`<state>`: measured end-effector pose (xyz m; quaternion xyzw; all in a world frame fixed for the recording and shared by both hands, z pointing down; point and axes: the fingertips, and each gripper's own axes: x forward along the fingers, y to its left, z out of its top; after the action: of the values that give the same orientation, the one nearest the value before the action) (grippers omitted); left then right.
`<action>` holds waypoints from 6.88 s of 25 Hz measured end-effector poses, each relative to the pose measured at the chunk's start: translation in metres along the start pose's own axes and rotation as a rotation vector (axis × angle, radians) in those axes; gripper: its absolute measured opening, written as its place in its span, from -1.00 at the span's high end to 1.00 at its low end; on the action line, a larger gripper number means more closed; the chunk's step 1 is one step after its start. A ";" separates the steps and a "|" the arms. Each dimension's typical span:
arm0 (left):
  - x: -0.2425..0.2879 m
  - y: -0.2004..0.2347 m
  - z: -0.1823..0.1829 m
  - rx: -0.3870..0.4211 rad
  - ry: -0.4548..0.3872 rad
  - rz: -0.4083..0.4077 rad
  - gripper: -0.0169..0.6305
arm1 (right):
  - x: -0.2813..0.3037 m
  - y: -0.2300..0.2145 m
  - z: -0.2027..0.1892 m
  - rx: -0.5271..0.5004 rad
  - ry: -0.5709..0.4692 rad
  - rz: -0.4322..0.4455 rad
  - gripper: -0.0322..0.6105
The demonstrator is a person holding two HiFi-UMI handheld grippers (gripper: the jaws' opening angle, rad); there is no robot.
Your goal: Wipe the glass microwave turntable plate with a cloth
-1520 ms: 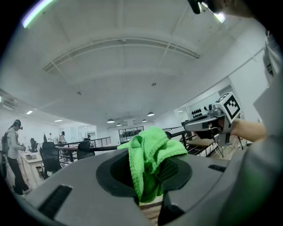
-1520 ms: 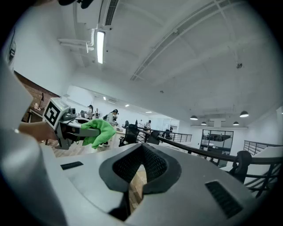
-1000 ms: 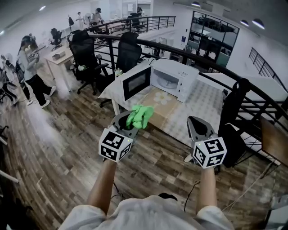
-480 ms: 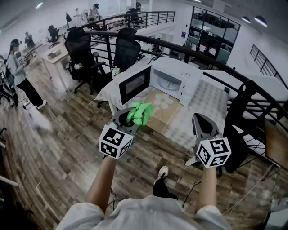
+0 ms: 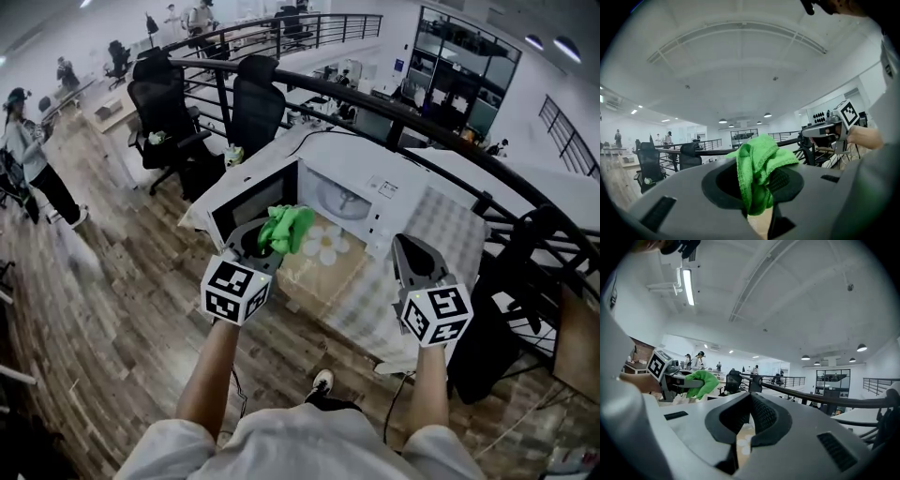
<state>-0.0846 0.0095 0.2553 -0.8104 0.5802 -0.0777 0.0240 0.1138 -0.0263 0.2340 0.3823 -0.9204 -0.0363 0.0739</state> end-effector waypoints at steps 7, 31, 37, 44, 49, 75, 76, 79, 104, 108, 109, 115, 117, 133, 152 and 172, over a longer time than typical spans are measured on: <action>0.092 0.032 -0.009 -0.022 0.020 0.035 0.55 | 0.073 -0.057 -0.017 0.016 0.012 0.061 0.86; 0.308 0.093 -0.180 -0.083 0.234 -0.291 0.55 | 0.178 -0.097 -0.118 0.150 0.148 -0.347 0.86; 0.370 0.098 -0.235 -0.096 0.285 -0.184 0.55 | 0.176 -0.102 -0.155 0.125 0.222 -0.362 0.86; 0.437 0.108 -0.287 -0.016 0.341 -0.075 0.55 | 0.171 -0.113 -0.199 0.132 0.250 -0.357 0.86; 0.471 0.119 -0.310 0.053 0.402 -0.039 0.54 | 0.166 -0.109 -0.226 0.157 0.252 -0.339 0.86; 0.487 -0.034 -0.306 0.120 0.416 -0.426 0.55 | 0.153 -0.112 -0.246 0.175 0.278 -0.350 0.86; 0.484 -0.024 -0.307 0.114 0.421 -0.402 0.56 | 0.155 -0.111 -0.245 0.175 0.276 -0.349 0.86; 0.477 0.013 -0.313 0.082 0.432 -0.313 0.57 | 0.163 -0.110 -0.243 0.179 0.269 -0.349 0.86; 0.446 -0.044 -0.306 -0.060 0.398 -0.499 0.57 | 0.169 -0.123 -0.254 0.201 0.278 -0.396 0.86; 0.455 -0.029 -0.286 -0.052 0.320 -0.458 0.57 | 0.167 -0.124 -0.255 0.200 0.283 -0.402 0.86; 0.458 -0.012 -0.286 -0.020 0.317 -0.409 0.57 | 0.167 -0.124 -0.255 0.200 0.283 -0.402 0.86; 0.483 0.095 -0.304 0.078 0.386 -0.145 0.57 | 0.170 -0.118 -0.262 0.208 0.293 -0.388 0.86; 0.494 0.107 -0.315 0.104 0.420 -0.132 0.57 | 0.171 -0.115 -0.266 0.211 0.297 -0.382 0.86; 0.466 0.052 -0.327 0.015 0.428 -0.333 0.58 | 0.171 -0.113 -0.275 0.244 0.302 -0.384 0.86; 0.473 0.071 -0.299 0.061 0.349 -0.216 0.58 | 0.178 -0.106 -0.276 0.289 0.288 -0.406 0.86; 0.462 0.031 -0.331 0.122 0.429 -0.308 0.59 | 0.169 -0.111 -0.286 0.290 0.295 -0.411 0.86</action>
<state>-0.0191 -0.4202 0.6236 -0.8511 0.4363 -0.2852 -0.0625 0.1205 -0.2271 0.5203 0.5683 -0.7986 0.1373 0.1425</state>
